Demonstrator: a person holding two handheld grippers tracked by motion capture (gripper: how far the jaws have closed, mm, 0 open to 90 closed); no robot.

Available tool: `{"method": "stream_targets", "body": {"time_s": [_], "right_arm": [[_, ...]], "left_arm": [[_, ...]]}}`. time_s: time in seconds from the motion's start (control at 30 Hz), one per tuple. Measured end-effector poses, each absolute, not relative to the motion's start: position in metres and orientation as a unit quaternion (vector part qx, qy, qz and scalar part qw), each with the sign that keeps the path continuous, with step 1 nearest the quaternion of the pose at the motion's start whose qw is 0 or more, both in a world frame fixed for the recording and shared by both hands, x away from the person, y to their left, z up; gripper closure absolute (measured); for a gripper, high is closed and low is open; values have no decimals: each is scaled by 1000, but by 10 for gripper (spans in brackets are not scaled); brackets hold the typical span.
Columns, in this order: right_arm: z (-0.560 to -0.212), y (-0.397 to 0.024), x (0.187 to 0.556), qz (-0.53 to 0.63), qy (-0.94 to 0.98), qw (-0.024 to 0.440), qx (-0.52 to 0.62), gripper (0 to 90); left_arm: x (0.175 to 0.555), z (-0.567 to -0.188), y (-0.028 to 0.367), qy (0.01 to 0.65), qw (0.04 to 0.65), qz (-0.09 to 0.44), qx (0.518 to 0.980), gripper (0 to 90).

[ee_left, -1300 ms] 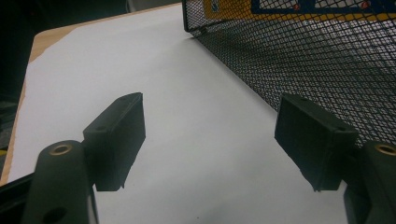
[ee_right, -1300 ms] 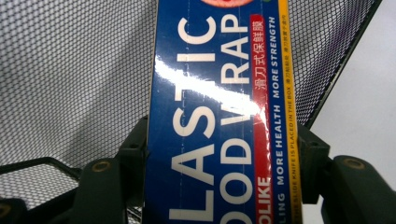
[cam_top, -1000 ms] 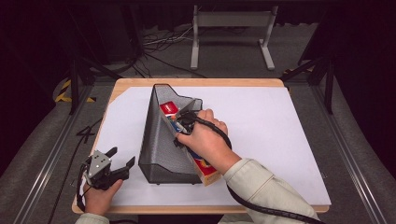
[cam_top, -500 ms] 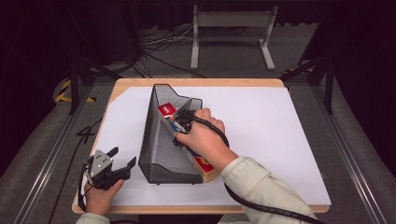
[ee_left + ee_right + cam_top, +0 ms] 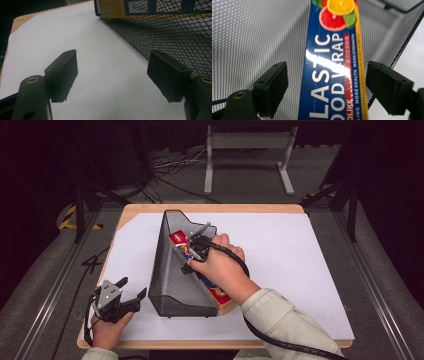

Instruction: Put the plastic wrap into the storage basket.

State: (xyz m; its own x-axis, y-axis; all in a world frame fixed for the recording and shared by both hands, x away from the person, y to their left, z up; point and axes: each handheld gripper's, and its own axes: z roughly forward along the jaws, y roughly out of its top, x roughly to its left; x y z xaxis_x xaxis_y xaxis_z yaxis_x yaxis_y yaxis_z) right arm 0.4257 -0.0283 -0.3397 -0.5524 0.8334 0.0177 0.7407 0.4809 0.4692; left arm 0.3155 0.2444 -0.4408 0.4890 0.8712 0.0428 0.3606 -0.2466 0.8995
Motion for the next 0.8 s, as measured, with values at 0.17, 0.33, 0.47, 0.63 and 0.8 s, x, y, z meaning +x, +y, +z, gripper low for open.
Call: {"method": "stream_targets", "body": {"time_s": [0.17, 0.33, 0.47, 0.63, 0.8], "right_arm": [[-327, -34, 421, 255, 852, 122, 441, 158], [-315, -43, 415, 294, 847, 132, 423, 153], [-308, -54, 411, 329, 841, 137, 406, 154], [-297, -67, 404, 374, 835, 143, 377, 156], [-286, -80, 400, 399, 831, 154, 357, 156]], "left_arm": [[317, -440, 245, 419, 453, 284, 733, 252], [316, -440, 244, 417, 453, 283, 735, 253], [314, -440, 246, 421, 459, 282, 730, 253], [314, -439, 247, 424, 461, 280, 727, 253], [315, -439, 247, 425, 462, 277, 727, 253]]}}
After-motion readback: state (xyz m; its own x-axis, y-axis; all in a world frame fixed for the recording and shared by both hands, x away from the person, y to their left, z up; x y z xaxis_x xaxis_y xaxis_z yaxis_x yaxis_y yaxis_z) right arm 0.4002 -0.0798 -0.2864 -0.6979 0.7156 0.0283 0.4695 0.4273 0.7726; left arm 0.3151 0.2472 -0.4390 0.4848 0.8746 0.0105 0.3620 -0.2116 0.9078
